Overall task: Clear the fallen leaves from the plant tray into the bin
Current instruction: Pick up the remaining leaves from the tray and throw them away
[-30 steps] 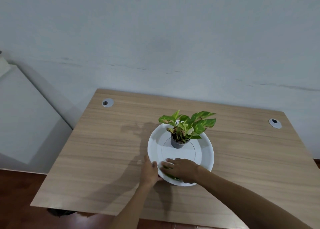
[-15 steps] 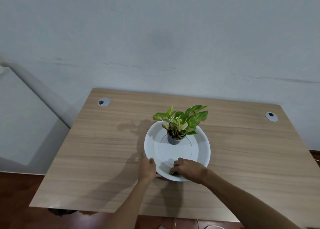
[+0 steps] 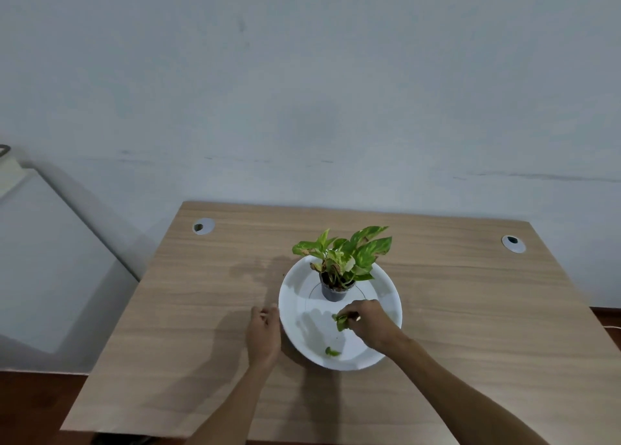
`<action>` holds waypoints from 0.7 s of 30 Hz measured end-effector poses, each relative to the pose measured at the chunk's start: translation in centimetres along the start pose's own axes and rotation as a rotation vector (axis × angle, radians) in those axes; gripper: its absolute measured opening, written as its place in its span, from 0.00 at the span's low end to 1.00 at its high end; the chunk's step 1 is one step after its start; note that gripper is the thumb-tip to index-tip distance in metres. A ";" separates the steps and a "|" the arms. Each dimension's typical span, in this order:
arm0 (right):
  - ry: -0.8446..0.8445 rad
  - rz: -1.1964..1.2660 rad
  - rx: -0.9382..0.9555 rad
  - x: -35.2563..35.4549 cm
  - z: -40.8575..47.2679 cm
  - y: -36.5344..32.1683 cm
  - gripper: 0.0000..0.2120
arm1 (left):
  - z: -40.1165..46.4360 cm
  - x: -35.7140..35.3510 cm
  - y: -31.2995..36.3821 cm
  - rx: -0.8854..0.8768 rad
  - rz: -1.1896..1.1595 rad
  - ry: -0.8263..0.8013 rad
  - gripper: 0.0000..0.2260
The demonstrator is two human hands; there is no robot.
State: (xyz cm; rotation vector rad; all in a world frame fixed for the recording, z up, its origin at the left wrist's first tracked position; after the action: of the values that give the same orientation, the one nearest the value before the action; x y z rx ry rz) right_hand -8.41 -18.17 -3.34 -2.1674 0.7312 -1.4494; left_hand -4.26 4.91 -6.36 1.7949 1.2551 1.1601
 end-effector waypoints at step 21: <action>-0.016 0.015 0.264 -1.1 -1.2 -8.8 0.18 | -0.9 -8.5 2.8 0.321 -1.479 -0.567 0.20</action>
State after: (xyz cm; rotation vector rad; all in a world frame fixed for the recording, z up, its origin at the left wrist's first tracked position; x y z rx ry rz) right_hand -8.24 -10.80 1.71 -1.9658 0.5167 -1.4316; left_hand -5.34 -3.96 -6.08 0.7491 1.8175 -0.3618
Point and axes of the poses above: each hand's wrist, its own z-axis towards the middle knuckle, its own x-axis out of the back of the hand, y = z × x, the point moved 4 cm from there along z, towards the middle knuckle, and after that the axes turned 12 degrees about -y, right-handed, at the moved point
